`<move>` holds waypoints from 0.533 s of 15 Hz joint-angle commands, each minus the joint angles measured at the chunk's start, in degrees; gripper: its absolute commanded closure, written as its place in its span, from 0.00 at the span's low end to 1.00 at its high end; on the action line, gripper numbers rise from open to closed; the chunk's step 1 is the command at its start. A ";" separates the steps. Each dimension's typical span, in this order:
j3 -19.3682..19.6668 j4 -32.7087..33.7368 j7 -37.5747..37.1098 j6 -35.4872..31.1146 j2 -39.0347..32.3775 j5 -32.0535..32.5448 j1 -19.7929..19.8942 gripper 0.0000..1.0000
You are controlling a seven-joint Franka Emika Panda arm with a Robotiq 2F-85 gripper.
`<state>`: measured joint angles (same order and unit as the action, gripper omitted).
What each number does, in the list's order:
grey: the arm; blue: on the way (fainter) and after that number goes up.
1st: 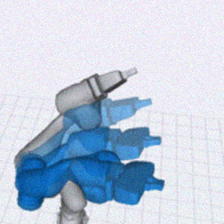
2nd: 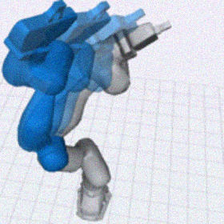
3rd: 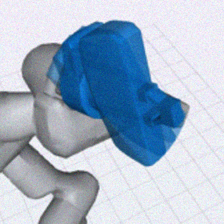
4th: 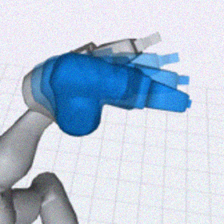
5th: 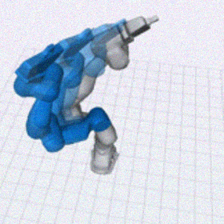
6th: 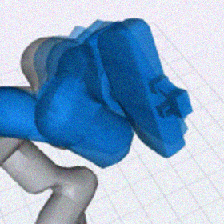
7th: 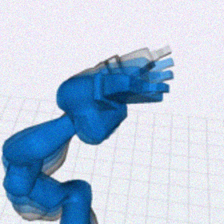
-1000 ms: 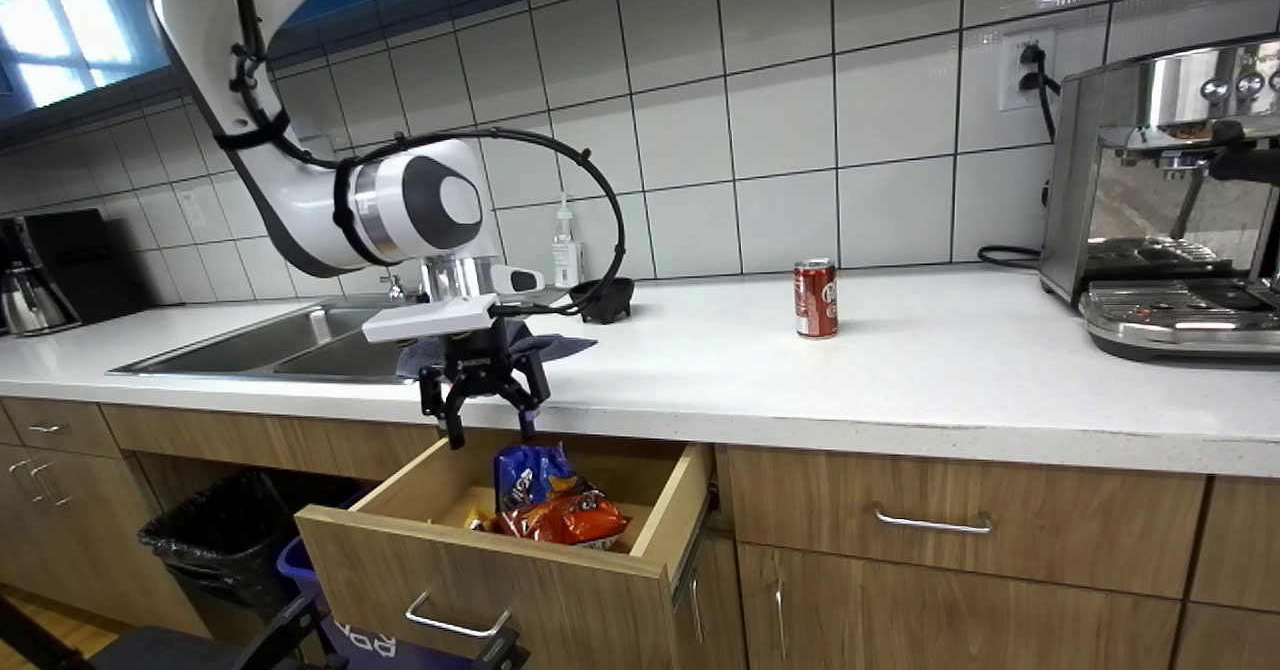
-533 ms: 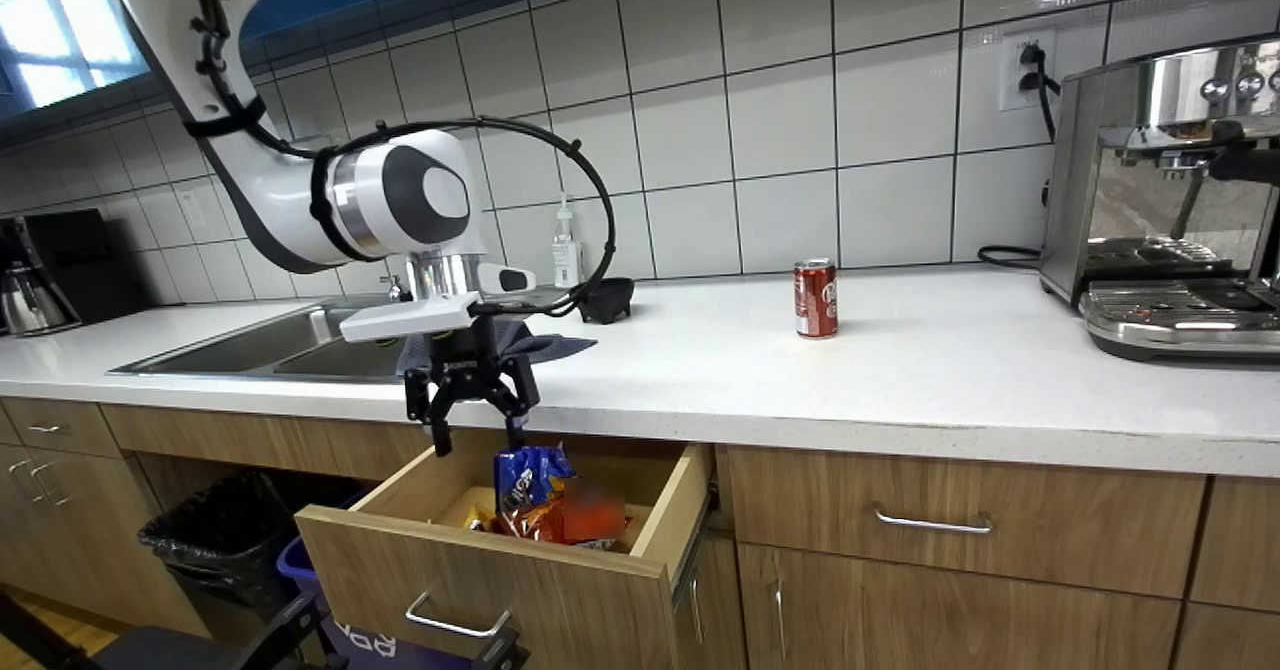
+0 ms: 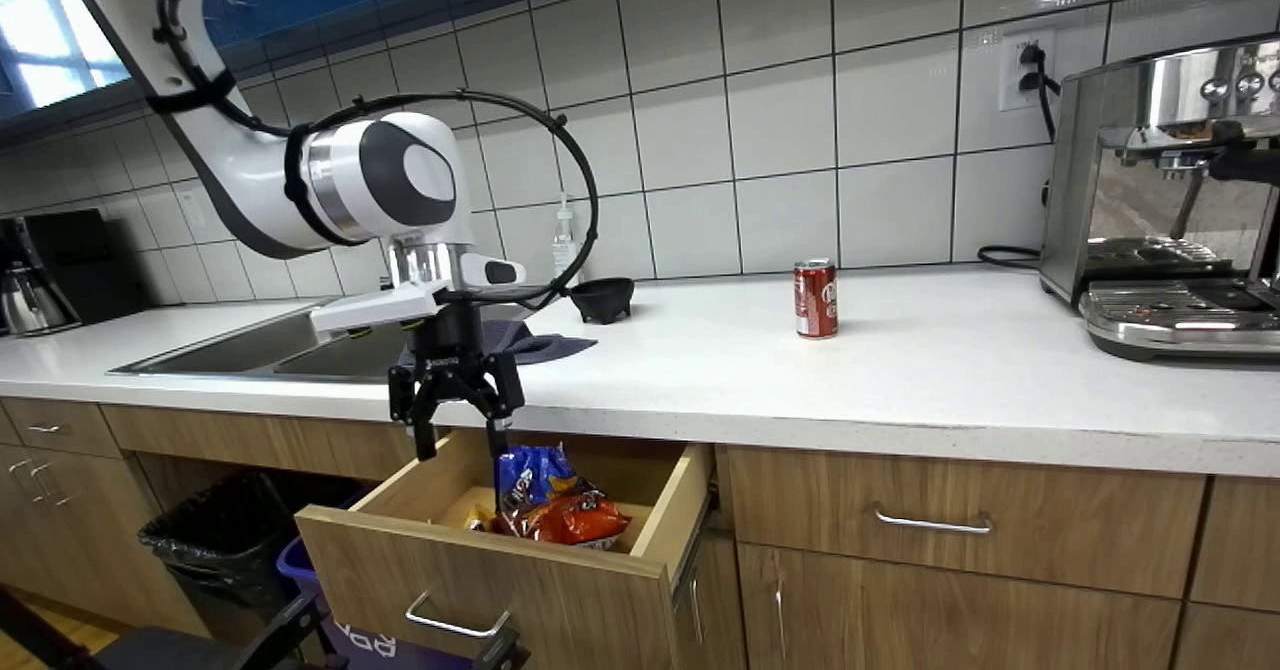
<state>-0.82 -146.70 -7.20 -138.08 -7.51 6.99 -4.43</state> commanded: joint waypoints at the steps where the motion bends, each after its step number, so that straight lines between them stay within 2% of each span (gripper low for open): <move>1: -0.01 -2.02 -2.35 3.79 3.01 -0.12 0.40 0.00; 8: 0.51 -2.26 -3.05 9.23 2.72 -0.02 1.01 0.00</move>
<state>-0.39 -148.12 -9.12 -131.93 -6.69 6.86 -4.10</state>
